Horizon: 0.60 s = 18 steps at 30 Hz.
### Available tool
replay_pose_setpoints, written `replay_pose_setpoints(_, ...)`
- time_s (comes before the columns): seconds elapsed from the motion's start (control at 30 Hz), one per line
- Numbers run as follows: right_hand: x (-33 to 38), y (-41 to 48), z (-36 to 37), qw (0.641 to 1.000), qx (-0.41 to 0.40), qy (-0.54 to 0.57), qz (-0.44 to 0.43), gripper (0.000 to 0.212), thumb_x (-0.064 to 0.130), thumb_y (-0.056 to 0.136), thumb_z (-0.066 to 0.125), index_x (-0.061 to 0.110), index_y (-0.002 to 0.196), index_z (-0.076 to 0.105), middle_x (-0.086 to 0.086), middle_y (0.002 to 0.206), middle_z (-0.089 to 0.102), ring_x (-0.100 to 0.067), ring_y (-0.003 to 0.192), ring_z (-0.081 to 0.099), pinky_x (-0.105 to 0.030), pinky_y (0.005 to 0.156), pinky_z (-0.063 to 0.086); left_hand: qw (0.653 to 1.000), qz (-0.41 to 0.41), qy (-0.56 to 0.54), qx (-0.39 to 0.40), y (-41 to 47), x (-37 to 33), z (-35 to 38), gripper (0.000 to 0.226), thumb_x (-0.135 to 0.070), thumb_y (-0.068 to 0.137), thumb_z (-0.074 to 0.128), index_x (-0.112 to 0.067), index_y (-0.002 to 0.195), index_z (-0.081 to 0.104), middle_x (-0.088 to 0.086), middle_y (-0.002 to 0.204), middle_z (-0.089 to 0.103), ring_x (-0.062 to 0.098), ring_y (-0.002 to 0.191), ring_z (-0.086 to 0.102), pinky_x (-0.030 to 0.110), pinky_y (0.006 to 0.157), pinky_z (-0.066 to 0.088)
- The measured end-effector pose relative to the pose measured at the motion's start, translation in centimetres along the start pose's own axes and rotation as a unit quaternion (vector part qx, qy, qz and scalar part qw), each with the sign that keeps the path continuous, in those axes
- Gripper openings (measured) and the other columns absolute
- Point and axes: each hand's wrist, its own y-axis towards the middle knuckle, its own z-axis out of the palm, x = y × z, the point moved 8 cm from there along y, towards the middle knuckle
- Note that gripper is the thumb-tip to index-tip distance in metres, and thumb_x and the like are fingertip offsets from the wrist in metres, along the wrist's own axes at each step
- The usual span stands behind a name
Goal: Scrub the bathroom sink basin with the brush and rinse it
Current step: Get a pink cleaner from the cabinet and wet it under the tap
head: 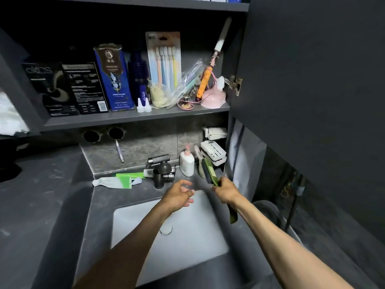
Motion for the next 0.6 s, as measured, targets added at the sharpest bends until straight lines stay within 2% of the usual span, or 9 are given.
replay_pose_setpoints(0.03, 0.0, 2.5, -0.6, 1.0, 0.001, -0.001, 0.0, 0.01, 0.03, 0.09, 0.058, 0.025, 0.093, 0.05, -0.008, 0.097, 0.058, -0.025, 0.088, 0.057, -0.037, 0.075, 0.051, 1.0, -0.005, -0.001, 0.001, 2.6, -0.3, 0.6, 0.023, -0.012, 0.101, 0.061, -0.017, 0.123, 0.056, 0.005, 0.105, 0.064, 0.017, 0.077, 0.07, 0.028, 0.071, 0.055)
replay_pose_setpoints(0.1, 0.4, 3.6, -1.0, 1.0, -0.013, -0.009, -0.011, 0.013, 0.032, 0.082, 0.059, 0.029, 0.081, 0.046, -0.011, 0.101, 0.061, -0.03, 0.093, 0.063, -0.041, 0.079, 0.055, 1.0, -0.001, -0.002, 0.003, 3.7, -0.7, 0.9, 0.024, -0.011, 0.101, 0.06, -0.02, 0.122, 0.054, 0.004, 0.106, 0.063, 0.017, 0.078, 0.068, 0.027, 0.07, 0.054)
replay_pose_setpoints(0.27, -0.2, 6.7, -0.4, 0.999, -0.012, 0.031, 0.012, 0.024, 0.035, 0.066, 0.051, 0.021, 0.085, 0.052, -0.015, 0.091, 0.065, -0.035, 0.083, 0.068, -0.047, 0.073, 0.059, 1.0, 0.017, -0.005, 0.009, 6.2, -2.1, 1.7, 0.03, -0.005, 0.101, 0.057, -0.017, 0.129, 0.052, 0.001, 0.105, 0.058, 0.014, 0.073, 0.063, 0.019, 0.063, 0.051)
replay_pose_setpoints(0.37, 0.0, 7.4, 0.0, 0.998, -0.012, 0.057, 0.014, 0.004, 0.023, 0.086, 0.05, 0.02, 0.086, 0.052, -0.012, 0.08, 0.062, -0.029, 0.061, 0.063, -0.048, 0.068, 0.06, 1.0, 0.01, -0.016, 0.018, 7.9, -1.5, 1.7, 0.028, -0.003, 0.101, 0.056, -0.017, 0.126, 0.052, -0.002, 0.101, 0.057, 0.014, 0.072, 0.063, 0.022, 0.066, 0.051)
replay_pose_setpoints(0.43, 1.0, 7.6, -0.3, 0.997, -0.02, 0.076, 0.013, 0.008, 0.014, 0.096, 0.046, 0.016, 0.096, 0.053, -0.009, 0.078, 0.06, -0.024, 0.049, 0.059, -0.042, 0.058, 0.06, 0.999, 0.003, -0.019, 0.027, 8.9, -0.9, 1.5, 0.025, -0.004, 0.102, 0.055, -0.017, 0.122, 0.053, -0.003, 0.102, 0.058, 0.015, 0.075, 0.064, 0.024, 0.07, 0.052)
replay_pose_setpoints(0.5, 1.8, 8.3, -0.5, 0.996, -0.016, 0.086, 0.001, 0.013, 0.008, 0.099, 0.043, 0.018, 0.094, 0.05, -0.006, 0.076, 0.056, -0.02, 0.043, 0.055, -0.036, 0.05, 0.056, 0.999, -0.002, -0.03, 0.033, 9.8, -0.4, 1.2, 0.022, -0.002, 0.101, 0.054, -0.018, 0.117, 0.054, -0.003, 0.102, 0.06, 0.018, 0.078, 0.065, 0.027, 0.073, 0.054)
replay_pose_setpoints(0.6, 2.9, 10.8, -1.1, 0.996, -0.021, 0.08, -0.016, 0.023, 0.006, 0.099, 0.042, 0.022, 0.083, 0.045, -0.003, 0.071, 0.054, -0.018, 0.042, 0.052, -0.042, 0.056, 0.057, 0.998, -0.014, -0.052, 0.024, 12.1, 0.5, 1.3, 0.021, 0.0, 0.101, 0.051, -0.019, 0.109, 0.057, 0.0, 0.101, 0.063, 0.018, 0.076, 0.064, 0.026, 0.071, 0.053)
